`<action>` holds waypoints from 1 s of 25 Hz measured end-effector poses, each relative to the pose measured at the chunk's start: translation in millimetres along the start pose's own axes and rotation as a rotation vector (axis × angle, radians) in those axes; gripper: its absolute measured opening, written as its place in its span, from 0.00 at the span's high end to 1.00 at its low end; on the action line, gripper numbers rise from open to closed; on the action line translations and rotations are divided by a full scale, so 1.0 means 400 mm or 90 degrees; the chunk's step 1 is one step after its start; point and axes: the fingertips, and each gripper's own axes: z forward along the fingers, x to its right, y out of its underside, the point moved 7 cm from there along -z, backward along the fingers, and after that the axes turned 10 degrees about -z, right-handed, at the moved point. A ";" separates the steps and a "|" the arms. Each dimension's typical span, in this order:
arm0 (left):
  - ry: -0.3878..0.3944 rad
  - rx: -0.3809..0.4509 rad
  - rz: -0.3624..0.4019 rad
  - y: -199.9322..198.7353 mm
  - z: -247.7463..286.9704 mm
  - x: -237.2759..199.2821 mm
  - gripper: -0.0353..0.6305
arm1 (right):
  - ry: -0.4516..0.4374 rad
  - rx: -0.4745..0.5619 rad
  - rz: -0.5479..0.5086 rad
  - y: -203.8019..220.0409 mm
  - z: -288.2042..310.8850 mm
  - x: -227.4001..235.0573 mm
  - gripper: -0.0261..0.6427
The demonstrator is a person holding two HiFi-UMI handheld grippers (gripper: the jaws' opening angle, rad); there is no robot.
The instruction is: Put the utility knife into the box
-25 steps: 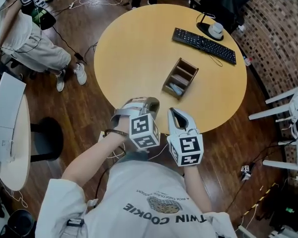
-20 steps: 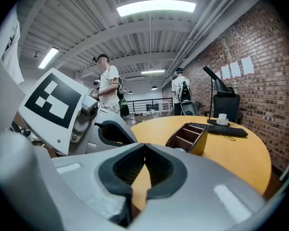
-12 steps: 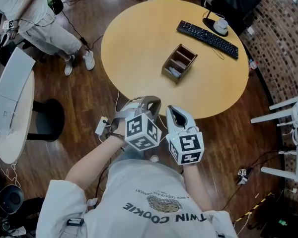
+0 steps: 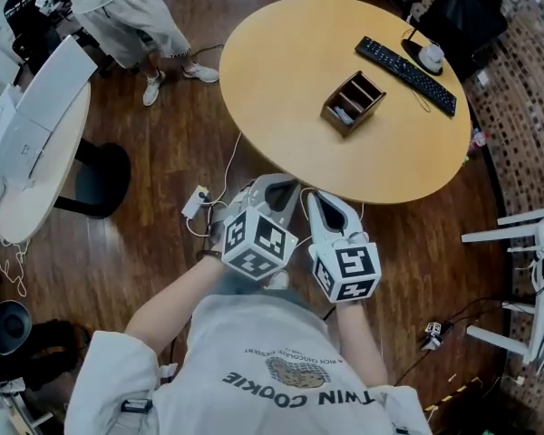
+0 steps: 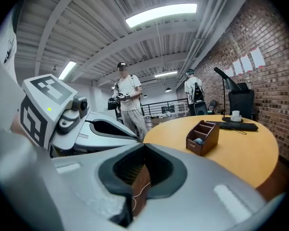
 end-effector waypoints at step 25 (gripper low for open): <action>-0.014 0.128 -0.218 0.254 -0.473 -0.042 0.94 | -0.034 0.026 0.004 -0.048 -0.050 -0.481 0.96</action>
